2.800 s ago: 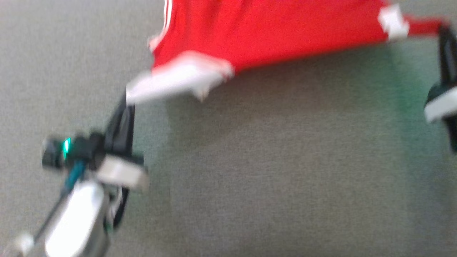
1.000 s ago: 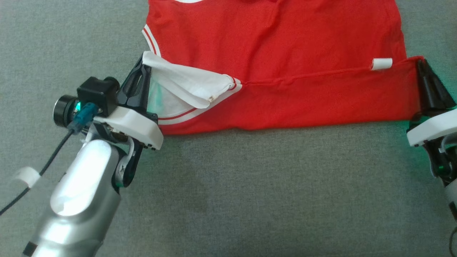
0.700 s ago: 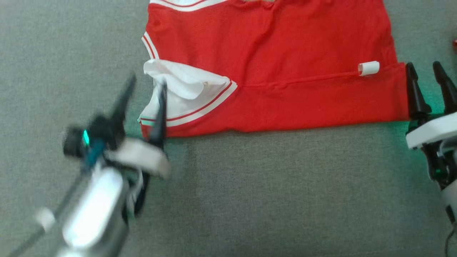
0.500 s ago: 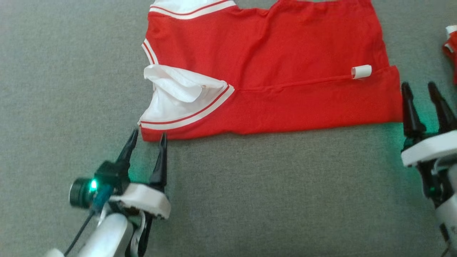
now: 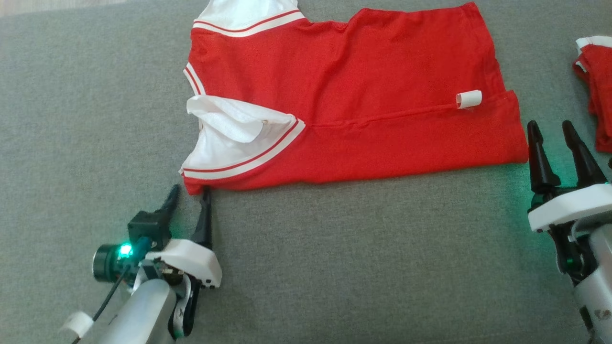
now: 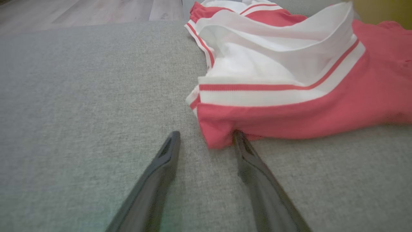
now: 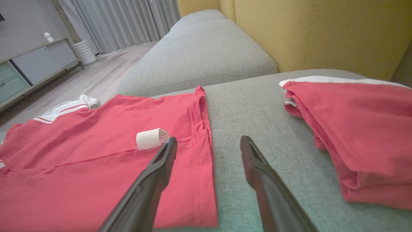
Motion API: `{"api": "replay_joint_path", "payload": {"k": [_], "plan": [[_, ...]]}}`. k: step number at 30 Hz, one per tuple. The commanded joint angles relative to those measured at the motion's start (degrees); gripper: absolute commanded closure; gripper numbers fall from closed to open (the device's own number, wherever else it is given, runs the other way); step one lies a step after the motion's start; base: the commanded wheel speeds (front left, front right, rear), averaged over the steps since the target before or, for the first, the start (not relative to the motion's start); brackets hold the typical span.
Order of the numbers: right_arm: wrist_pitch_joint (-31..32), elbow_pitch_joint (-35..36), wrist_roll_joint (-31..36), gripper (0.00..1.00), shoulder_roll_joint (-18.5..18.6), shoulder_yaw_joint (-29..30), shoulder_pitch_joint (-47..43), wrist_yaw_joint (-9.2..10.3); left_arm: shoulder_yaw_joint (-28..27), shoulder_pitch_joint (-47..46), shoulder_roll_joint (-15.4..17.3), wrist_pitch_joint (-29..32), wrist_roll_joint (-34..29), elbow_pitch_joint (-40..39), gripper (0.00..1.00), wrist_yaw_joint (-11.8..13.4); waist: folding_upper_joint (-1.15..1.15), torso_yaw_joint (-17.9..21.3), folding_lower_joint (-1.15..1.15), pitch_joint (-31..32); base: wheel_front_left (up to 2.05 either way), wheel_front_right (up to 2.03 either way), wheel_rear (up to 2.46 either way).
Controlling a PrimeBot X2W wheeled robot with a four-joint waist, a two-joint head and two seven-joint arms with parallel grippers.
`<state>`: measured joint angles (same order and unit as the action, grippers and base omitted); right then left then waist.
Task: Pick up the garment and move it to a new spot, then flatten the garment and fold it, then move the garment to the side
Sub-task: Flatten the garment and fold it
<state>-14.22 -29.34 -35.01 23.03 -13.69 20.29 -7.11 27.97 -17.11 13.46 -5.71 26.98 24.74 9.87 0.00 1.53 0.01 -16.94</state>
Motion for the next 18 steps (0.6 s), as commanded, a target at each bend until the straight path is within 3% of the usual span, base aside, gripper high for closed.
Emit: {"api": "replay_joint_path", "payload": {"k": [1,3,5,6,10,18], "plan": [[-0.77,0.67,0.55,0.0,0.86,-0.87,-1.07,-0.37,-1.42,-2.42,0.58,-0.68,0.48,0.0,0.41,-0.77,0.0,-0.2,-0.01,0.18,0.0,0.0,0.0],[-0.77,-0.08,0.52,0.0,0.86,-1.08,-0.99,-0.37,-1.16,-3.12,0.48,-1.42,0.43,1.35,0.62,-1.44,0.0,-0.52,-0.01,0.45,0.0,0.0,0.0],[-0.77,-0.7,0.59,0.0,0.95,-1.14,-0.97,-0.37,-0.86,-3.73,0.47,-2.2,0.23,2.46,0.96,-2.01,0.0,-0.92,-0.01,0.71,0.0,0.0,0.0],[-0.77,-0.92,0.57,0.0,0.97,-1.11,-1.01,-0.37,-0.53,-3.97,0.51,-2.47,0.08,2.89,1.0,-2.47,0.0,-1.12,-0.01,0.85,0.0,0.0,0.0],[-0.77,-1.8,0.62,0.0,1.11,-1.12,-1.36,-0.37,0.93,-4.38,0.88,-3.6,-0.83,3.73,1.0,-3.95,0.0,-1.78,-0.01,1.44,0.0,0.0,0.0],[-0.07,-9.66,0.6,0.0,0.82,-1.71,0.12,-0.37,2.32,-3.84,1.46,-4.55,-1.59,2.89,1.0,-4.5,0.0,-3.14,-0.01,2.59,0.0,0.0,0.0]]}}
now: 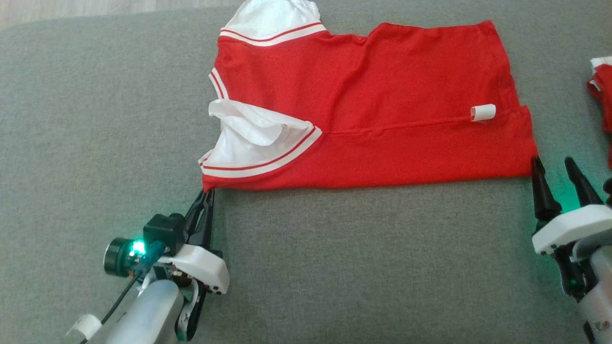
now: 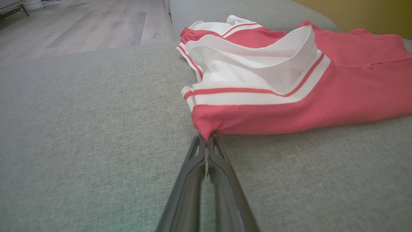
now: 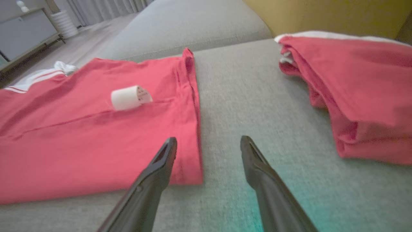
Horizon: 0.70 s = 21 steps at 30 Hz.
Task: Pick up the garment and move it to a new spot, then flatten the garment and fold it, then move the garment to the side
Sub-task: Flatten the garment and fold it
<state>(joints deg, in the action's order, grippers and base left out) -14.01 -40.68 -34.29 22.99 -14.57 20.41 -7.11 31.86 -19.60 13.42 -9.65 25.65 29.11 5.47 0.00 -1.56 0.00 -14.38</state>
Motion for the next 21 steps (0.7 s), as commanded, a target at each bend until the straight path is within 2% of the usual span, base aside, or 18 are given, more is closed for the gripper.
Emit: {"api": "replay_joint_path", "payload": {"k": [1,4,5,6,7,8,21], "plan": [[0.36,0.28,-0.11,0.0,0.71,-0.86,0.44,-0.37,-1.46,-1.32,1.57,-0.58,-0.26,-1.62,1.0,-0.14,0.0,-0.21,0.0,0.07,0.0,0.0,0.0],[2.91,-2.53,-0.88,0.0,0.02,-2.02,1.29,-0.37,-1.1,-1.31,1.69,-0.39,-0.27,-1.99,1.0,-0.29,0.0,-0.7,0.0,0.25,0.0,0.0,0.0],[3.81,-2.89,-1.51,0.05,-0.19,-2.66,1.37,-0.37,-1.01,-1.27,1.71,-0.37,-0.22,-2.18,1.0,-0.35,0.0,-0.82,0.0,0.35,0.0,0.0,0.0],[4.6,-3.08,-2.3,0.37,-0.29,-3.23,1.4,-0.37,-0.93,-1.19,1.73,-0.36,-0.17,-2.36,1.0,-0.38,0.0,-0.92,0.0,0.46,0.0,0.0,0.0],[5.19,-3.21,-2.93,0.8,-0.23,-3.82,1.42,-0.37,-0.84,-1.01,1.77,-0.36,-0.15,-2.57,1.0,-0.34,0.0,-0.98,0.0,0.59,0.0,0.0,0.0],[5.62,-3.29,-3.44,1.0,-0.07,-4.45,1.42,-0.37,-0.75,-0.77,1.82,-0.34,-0.11,-2.79,1.0,-0.29,0.0,-1.02,0.0,0.75,0.0,0.0,0.0],[3.25,-2.82,-7.76,1.0,3.58,-8.32,-1.17,-0.37,-0.03,6.28,3.9,-0.12,0.78,-8.62,1.0,1.23,0.0,-1.09,0.0,4.91,0.0,0.0,0.0]]}}
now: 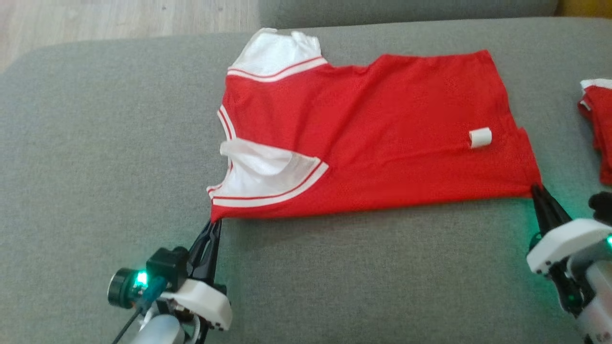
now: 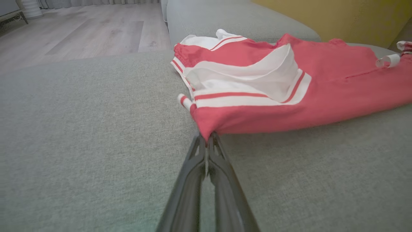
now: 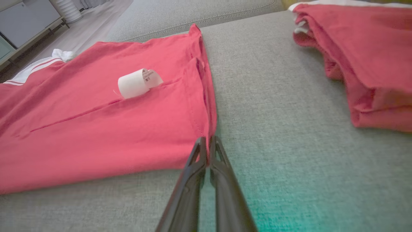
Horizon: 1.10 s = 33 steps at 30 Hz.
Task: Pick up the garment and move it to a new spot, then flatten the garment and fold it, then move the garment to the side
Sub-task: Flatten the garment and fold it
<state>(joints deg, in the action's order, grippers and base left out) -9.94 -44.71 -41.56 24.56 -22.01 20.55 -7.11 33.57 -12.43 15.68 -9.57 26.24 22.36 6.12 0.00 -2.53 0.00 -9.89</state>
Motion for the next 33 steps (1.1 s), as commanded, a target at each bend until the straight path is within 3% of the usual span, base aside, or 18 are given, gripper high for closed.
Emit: {"api": "replay_joint_path", "payload": {"k": [1,14,25,26,27,29,33], "plan": [[-1.01,1.54,-0.82,1.0,2.48,-1.07,-1.87,-0.37,-1.7,-0.35,1.85,-0.18,0.24,-2.47,1.0,0.68,0.0,-0.22,0.0,0.71,0.0,0.0,0.0],[-0.62,8.69,-4.05,1.0,8.3,0.19,-15.46,-0.37,0.83,9.81,4.33,2.77,1.15,-11.16,1.0,2.45,0.0,-0.79,0.0,3.11,0.0,0.0,0.0],[2.27,13.96,-2.2,1.0,7.42,6.08,-21.27,-0.37,1.98,13.03,5.99,5.97,1.72,-15.75,1.0,3.43,0.0,0.09,0.0,1.92,0.0,0.0,0.0],[2.61,14.37,-1.76,0.56,7.09,6.66,-21.4,-0.37,1.98,12.79,6.0,6.17,1.73,-15.74,1.0,3.47,0.0,0.18,0.0,1.74,0.0,0.0,0.0],[2.67,14.83,-1.21,0.0,6.8,7.3,-21.46,-0.37,2.09,12.5,6.03,6.51,1.66,-15.72,0.89,3.48,0.0,0.27,0.0,1.56,0.0,0.0,0.0],[2.31,15.71,0.15,0.0,6.2,8.89,-21.45,-0.37,2.44,11.74,6.26,7.38,1.56,-15.86,0.01,3.12,0.0,0.44,0.0,1.2,0.0,0.0,0.0],[2.01,19.16,2.3,0.0,5.15,11.25,-21.83,-0.37,2.42,9.25,7.98,9.6,0.8,-17.86,0.0,2.62,0.0,0.87,0.0,0.2,0.0,0.0,0.0]]}}
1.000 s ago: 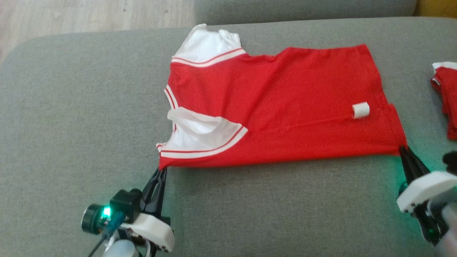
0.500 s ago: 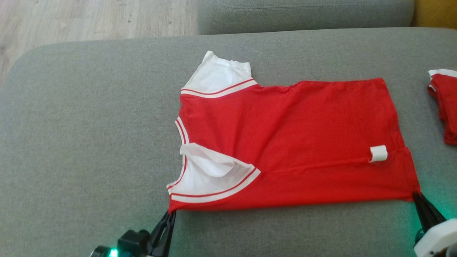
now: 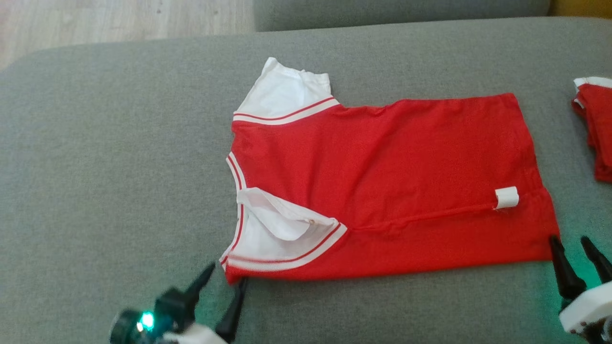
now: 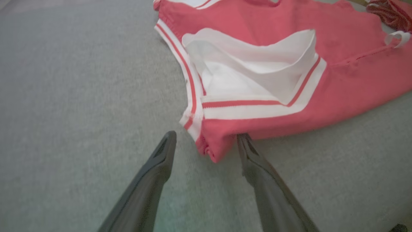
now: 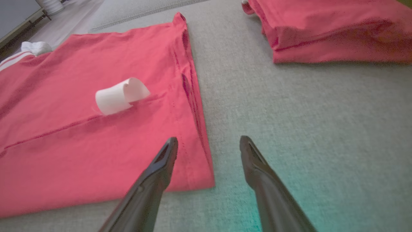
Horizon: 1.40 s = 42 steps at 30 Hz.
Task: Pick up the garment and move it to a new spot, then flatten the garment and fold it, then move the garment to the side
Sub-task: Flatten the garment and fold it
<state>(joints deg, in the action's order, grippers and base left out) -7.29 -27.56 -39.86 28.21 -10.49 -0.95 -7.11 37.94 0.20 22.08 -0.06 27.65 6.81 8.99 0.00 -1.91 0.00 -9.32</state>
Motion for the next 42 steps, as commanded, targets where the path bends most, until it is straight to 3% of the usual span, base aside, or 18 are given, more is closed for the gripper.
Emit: {"api": "replay_joint_path", "payload": {"k": [1,7,11,16,21,30,42], "plan": [[-0.53,3.05,1.14,0.0,1.39,0.22,-0.45,-0.37,-2.2,-4.3,2.24,0.88,-0.74,-3.4,0.0,-0.38,0.0,0.43,0.0,-0.72,0.0,0.0,0.0],[0.87,9.73,4.0,0.0,0.23,3.23,-0.15,-0.37,-5.45,-15.47,7.23,7.59,-1.03,-11.43,0.0,-3.18,0.0,1.87,0.0,-4.48,0.0,0.0,0.0],[2.99,14.49,6.04,0.0,-0.98,4.16,1.43,-0.37,-7.36,-27.07,9.56,12.37,-2.0,-11.77,0.0,-6.11,0.0,3.84,0.0,-8.5,0.0,0.0,0.0],[4.92,19.06,7.75,0.0,-1.92,4.71,3.55,-0.37,-7.96,-41.61,9.35,19.61,0.35,-5.28,0.0,-11.8,0.0,6.77,0.0,-13.76,0.0,0.0,0.0],[5.69,21.14,8.6,0.0,-3.15,4.35,5.58,-0.37,-6.73,-53.08,8.09,27.21,3.81,5.36,0.0,-15.04,0.0,9.91,0.0,-17.68,0.0,0.0,0.0],[5.52,21.55,8.77,0.0,-5.19,3.12,7.31,-0.37,-4.5,-63.84,9.37,34.39,6.44,19.59,0.0,-16.24,0.0,15.19,0.0,-21.56,0.0,0.0,0.0],[4.06,19.62,8.15,0.0,-6.05,1.49,8.23,-0.37,-1.9,-67.62,11.41,34.67,7.08,27.83,0.0,-16.44,0.0,18.74,0.0,-22.26,0.0,0.0,0.0]]}}
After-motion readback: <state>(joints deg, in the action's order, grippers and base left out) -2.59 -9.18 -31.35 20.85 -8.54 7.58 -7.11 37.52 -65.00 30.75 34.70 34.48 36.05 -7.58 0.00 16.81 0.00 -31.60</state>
